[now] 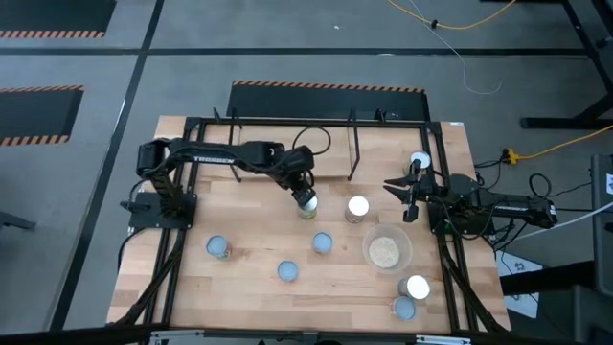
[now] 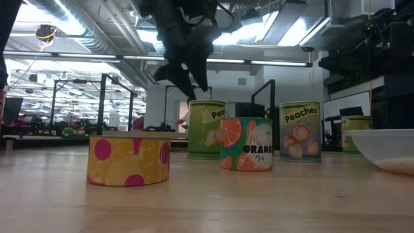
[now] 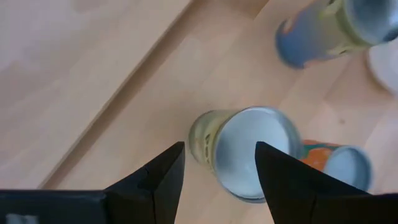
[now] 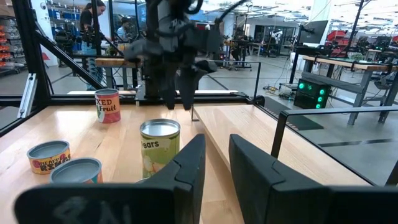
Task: Pick and place cans onto a shelf
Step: Put the canned pears on the shelf
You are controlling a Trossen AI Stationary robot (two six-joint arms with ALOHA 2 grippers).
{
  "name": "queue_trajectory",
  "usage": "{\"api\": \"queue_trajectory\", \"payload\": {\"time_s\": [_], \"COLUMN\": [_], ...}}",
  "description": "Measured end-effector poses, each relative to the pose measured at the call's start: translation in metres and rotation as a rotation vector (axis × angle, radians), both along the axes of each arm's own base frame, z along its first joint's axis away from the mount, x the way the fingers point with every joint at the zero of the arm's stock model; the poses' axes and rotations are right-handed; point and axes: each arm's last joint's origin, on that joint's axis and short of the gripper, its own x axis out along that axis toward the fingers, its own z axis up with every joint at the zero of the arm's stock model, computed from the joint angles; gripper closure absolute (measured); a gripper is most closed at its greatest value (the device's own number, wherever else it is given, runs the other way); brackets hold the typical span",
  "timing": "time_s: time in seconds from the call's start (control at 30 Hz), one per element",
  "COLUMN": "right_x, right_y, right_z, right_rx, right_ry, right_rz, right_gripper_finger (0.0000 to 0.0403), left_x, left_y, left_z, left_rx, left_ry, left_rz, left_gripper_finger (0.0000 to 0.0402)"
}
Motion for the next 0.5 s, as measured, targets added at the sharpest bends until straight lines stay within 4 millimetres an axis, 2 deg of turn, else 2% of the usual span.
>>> {"api": "queue_trajectory", "payload": {"time_s": [0.37, 0.5], "right_x": [0.0, 0.0], "right_y": [0.0, 0.0], "right_z": [0.0, 0.0], "right_rx": [0.0, 0.0], "right_ry": [0.0, 0.002], "right_rz": [0.0, 0.0], "right_gripper_finger": [0.0325, 0.0325], "left_x": [0.002, 0.007], "left_y": [-0.005, -0.007], "left_z": [-0.021, -0.026], "left_rx": [-0.027, -0.026], "left_ry": [0.119, 0.11], "left_rz": [0.006, -0.002], "left_gripper_finger": [0.0212, 0.0212]}}
